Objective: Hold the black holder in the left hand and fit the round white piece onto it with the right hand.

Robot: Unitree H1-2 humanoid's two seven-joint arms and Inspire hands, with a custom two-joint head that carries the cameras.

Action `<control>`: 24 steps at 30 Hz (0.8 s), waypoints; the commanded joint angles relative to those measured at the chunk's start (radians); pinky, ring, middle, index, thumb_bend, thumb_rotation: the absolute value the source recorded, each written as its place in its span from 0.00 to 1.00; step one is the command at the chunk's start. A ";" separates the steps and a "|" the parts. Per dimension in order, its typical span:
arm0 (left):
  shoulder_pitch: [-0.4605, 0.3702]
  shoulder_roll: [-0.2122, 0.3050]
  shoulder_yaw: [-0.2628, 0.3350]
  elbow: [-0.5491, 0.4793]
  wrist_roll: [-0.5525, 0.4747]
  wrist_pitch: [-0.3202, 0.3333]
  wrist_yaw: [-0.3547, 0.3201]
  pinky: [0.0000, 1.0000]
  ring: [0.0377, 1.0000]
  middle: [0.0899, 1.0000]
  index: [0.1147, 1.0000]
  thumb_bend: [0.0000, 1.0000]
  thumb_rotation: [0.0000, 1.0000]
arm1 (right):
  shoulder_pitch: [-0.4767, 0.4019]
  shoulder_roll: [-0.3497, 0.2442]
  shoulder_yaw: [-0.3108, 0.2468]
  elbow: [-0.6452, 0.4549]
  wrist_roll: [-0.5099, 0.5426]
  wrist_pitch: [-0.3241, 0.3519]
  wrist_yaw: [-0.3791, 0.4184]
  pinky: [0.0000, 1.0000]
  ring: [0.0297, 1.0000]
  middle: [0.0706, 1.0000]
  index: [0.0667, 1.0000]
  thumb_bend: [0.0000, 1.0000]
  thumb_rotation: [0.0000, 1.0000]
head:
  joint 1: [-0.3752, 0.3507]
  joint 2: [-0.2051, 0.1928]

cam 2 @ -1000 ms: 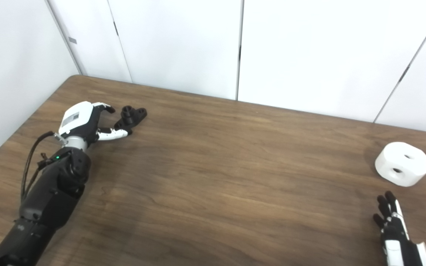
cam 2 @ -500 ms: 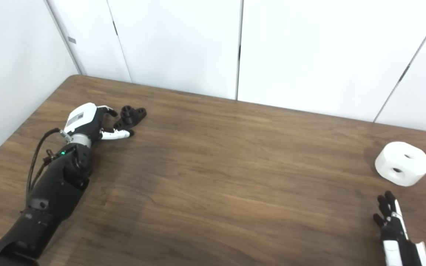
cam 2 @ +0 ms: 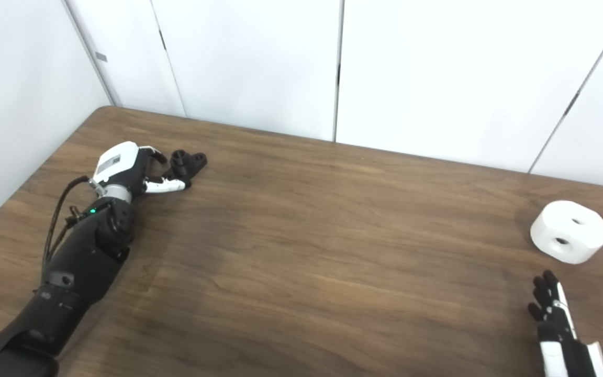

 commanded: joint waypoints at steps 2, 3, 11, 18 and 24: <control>-0.047 0.038 -0.004 0.004 0.001 -0.016 0.022 0.91 0.92 0.86 0.71 0.82 0.43 | 0.114 -0.009 0.010 -0.042 0.083 0.053 0.009 1.00 1.00 1.00 1.00 0.65 1.00 | 0.000 0.002; -0.048 0.038 -0.003 0.008 -0.002 -0.018 0.024 0.91 0.92 0.85 0.71 0.82 0.43 | 0.115 -0.010 0.010 -0.047 0.100 0.068 0.011 1.00 1.00 1.00 1.00 0.63 1.00 | -0.001 0.002; -0.045 0.040 -0.007 0.001 -0.018 -0.015 0.024 0.91 0.91 0.85 0.67 0.80 0.44 | 0.122 -0.007 0.015 -0.081 0.125 0.118 0.000 1.00 1.00 1.00 1.00 0.62 1.00 | -0.007 0.005; -0.029 0.046 -0.004 -0.007 -0.037 -0.058 0.041 0.93 0.89 0.79 0.57 0.80 0.29 | 0.124 -0.008 0.013 -0.094 0.145 0.140 0.003 1.00 1.00 1.00 1.00 0.62 1.00 | -0.008 0.009; -0.025 0.056 -0.017 -0.018 -0.027 -0.057 0.033 0.93 0.89 0.78 0.54 0.83 0.20 | 0.125 -0.012 0.010 -0.096 0.149 0.144 0.002 1.00 1.00 1.00 1.00 0.61 1.00 | -0.004 0.013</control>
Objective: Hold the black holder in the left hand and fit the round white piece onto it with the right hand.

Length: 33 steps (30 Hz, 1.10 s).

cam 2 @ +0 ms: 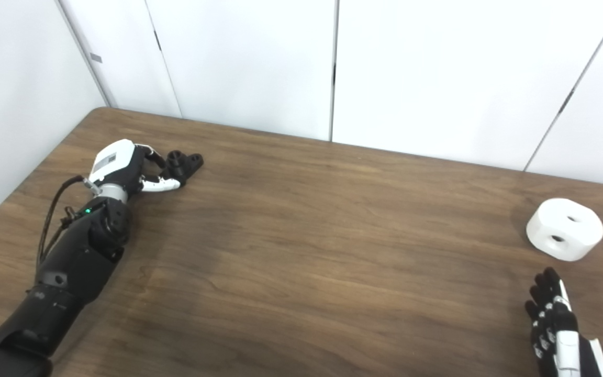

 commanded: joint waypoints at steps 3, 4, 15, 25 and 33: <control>-0.017 0.050 -0.017 -0.030 0.022 -0.017 0.008 0.94 0.89 0.77 0.54 0.85 0.18 | 0.123 -0.013 0.009 -0.032 0.019 -0.005 0.000 1.00 1.00 1.00 1.00 0.61 1.00 | 0.002 0.003; -0.015 0.051 -0.020 -0.031 0.022 -0.017 0.010 0.94 0.89 0.78 0.55 0.86 0.17 | 0.123 -0.012 0.009 -0.032 0.021 -0.005 0.000 1.00 1.00 1.00 1.00 0.61 1.00 | 0.002 0.003; -0.006 0.042 -0.018 -0.038 0.011 -0.012 0.017 0.93 0.87 0.76 0.52 0.86 0.12 | 0.125 -0.013 0.005 -0.036 0.026 -0.007 0.000 1.00 1.00 1.00 1.00 0.58 1.00 | 0.000 0.008; 0.000 0.033 -0.011 -0.026 -0.004 -0.041 0.040 0.90 0.88 0.76 0.42 0.52 0.06 | 0.127 -0.017 0.005 -0.039 0.028 -0.007 0.004 1.00 1.00 1.00 1.00 0.59 1.00 | -0.002 0.011; 0.005 0.038 -0.018 -0.030 -0.005 -0.064 0.033 0.87 0.87 0.76 0.42 0.52 0.06 | 0.127 -0.020 0.006 -0.041 0.023 -0.009 0.006 1.00 1.00 1.00 1.00 0.61 1.00 | -0.007 0.013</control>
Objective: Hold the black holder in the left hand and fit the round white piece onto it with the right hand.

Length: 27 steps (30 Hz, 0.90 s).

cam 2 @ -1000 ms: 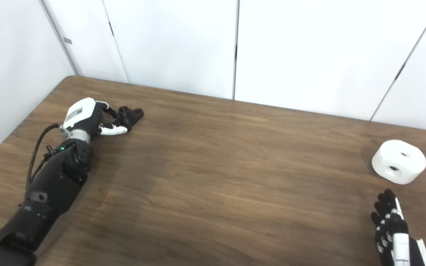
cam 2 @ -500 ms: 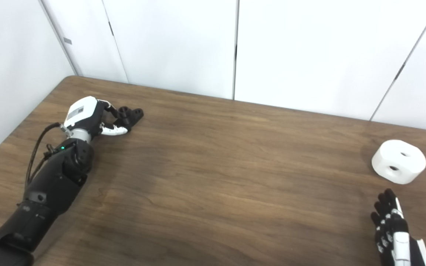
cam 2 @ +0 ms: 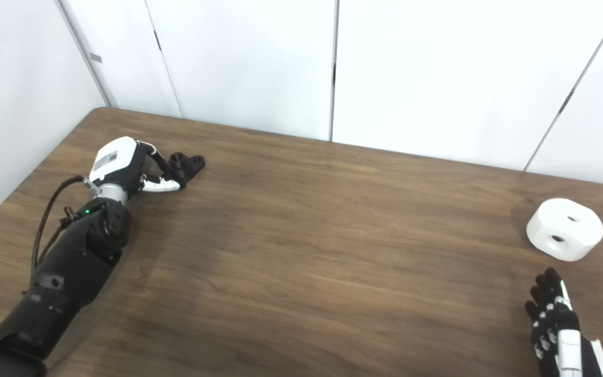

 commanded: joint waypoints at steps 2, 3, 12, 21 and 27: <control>-0.005 0.025 -0.002 -0.017 -0.009 -0.036 0.004 0.85 0.87 0.76 0.42 0.52 0.05 | 0.124 -0.019 0.012 -0.037 0.008 -0.016 0.004 1.00 1.00 1.00 1.00 0.60 1.00 | -0.006 0.001; -0.003 0.025 -0.003 -0.022 -0.010 -0.036 -0.002 0.85 0.87 0.76 0.42 0.52 0.05 | 0.123 -0.018 0.013 -0.037 0.005 -0.016 0.002 1.00 1.00 1.00 1.00 0.60 1.00 | -0.012 0.002; 0.040 -0.006 -0.017 -0.120 -0.047 -0.039 -0.047 0.78 0.85 0.75 0.42 0.52 0.05 | 0.124 -0.014 0.019 -0.040 0.000 -0.019 0.003 1.00 1.00 1.00 1.00 0.60 1.00 | -0.037 0.010; 0.103 -0.065 -0.099 -0.261 -0.023 -0.031 -0.117 0.81 0.87 0.77 0.42 0.52 0.06 | 0.131 -0.006 0.028 -0.054 -0.020 -0.016 -0.004 1.00 1.00 1.00 1.00 0.61 1.00 | -0.065 0.020; 0.172 -0.106 -0.157 -0.374 -0.005 -0.051 -0.139 0.85 0.90 0.79 0.42 0.52 0.07 | 0.131 -0.001 0.042 -0.061 -0.036 -0.020 -0.007 1.00 1.00 1.00 1.00 0.62 1.00 | -0.105 0.030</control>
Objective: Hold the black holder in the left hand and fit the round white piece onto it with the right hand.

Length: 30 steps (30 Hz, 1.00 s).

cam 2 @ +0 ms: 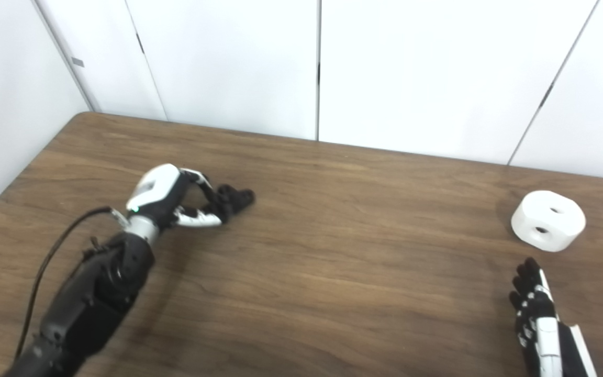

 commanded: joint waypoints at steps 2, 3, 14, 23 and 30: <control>0.035 -0.002 -0.041 -0.064 0.030 -0.023 -0.032 0.84 0.89 0.79 0.42 0.52 0.07 | 0.130 -0.001 0.023 -0.048 -0.005 -0.025 -0.006 1.00 1.00 1.00 1.00 0.63 1.00 | -0.013 0.005; 0.043 -0.005 -0.053 -0.079 0.042 -0.030 -0.035 0.84 0.89 0.79 0.42 0.52 0.07 | 0.130 0.001 0.025 -0.049 -0.006 -0.026 -0.007 1.00 1.00 1.00 1.00 0.63 1.00 | -0.021 0.008; 0.134 -0.038 -0.161 -0.211 0.124 -0.081 -0.094 0.89 0.89 0.78 0.42 0.52 0.06 | 0.136 -0.002 0.085 -0.082 -0.033 -0.007 -0.063 1.00 1.00 0.99 1.00 0.64 1.00 | -0.102 0.032; 0.229 -0.065 -0.231 -0.276 0.158 -0.170 -0.146 0.91 0.90 0.78 0.42 0.52 0.06 | 0.141 0.003 0.131 -0.114 -0.067 0.027 -0.116 1.00 1.00 0.98 1.00 0.66 1.00 | -0.160 0.049; 0.255 -0.090 -0.266 -0.310 0.176 -0.176 -0.191 0.91 0.90 0.79 0.42 0.52 0.06 | 0.148 0.001 0.151 -0.134 -0.083 0.035 -0.137 1.00 1.00 0.98 1.00 0.67 1.00 | -0.189 0.066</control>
